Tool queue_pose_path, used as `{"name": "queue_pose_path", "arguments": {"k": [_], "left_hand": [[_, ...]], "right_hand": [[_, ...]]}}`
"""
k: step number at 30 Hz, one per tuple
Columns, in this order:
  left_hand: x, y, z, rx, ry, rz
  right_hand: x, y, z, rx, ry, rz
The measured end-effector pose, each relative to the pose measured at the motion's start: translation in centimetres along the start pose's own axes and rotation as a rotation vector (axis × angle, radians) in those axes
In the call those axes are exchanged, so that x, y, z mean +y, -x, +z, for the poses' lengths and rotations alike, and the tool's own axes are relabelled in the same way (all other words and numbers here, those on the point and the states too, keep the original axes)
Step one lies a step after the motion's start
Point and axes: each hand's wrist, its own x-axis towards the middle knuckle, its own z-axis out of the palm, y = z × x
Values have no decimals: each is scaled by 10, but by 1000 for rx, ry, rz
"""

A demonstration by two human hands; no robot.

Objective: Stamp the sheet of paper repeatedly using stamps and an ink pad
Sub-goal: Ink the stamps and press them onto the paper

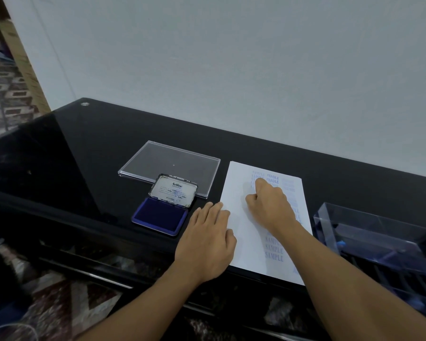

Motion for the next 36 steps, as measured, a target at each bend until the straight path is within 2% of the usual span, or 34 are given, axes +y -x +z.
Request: {"name": "queue_pose_path", "arguments": {"k": [7, 13, 20, 29, 36], "left_hand": [[2, 2, -2, 32, 3, 1], [0, 1, -5, 20, 11, 14], [1, 1, -5, 22, 37, 8], [0, 1, -5, 23, 73, -1], [0, 0, -14, -27, 264, -41]], "right_hand": [[-3, 2, -11, -48, 4, 5], [-11, -2, -68, 165, -111, -18], [-10, 1, -105, 228, -119, -30], [-3, 7, -106, 228, -114, -14], [-8, 13, -101, 192, -129, -43]]}}
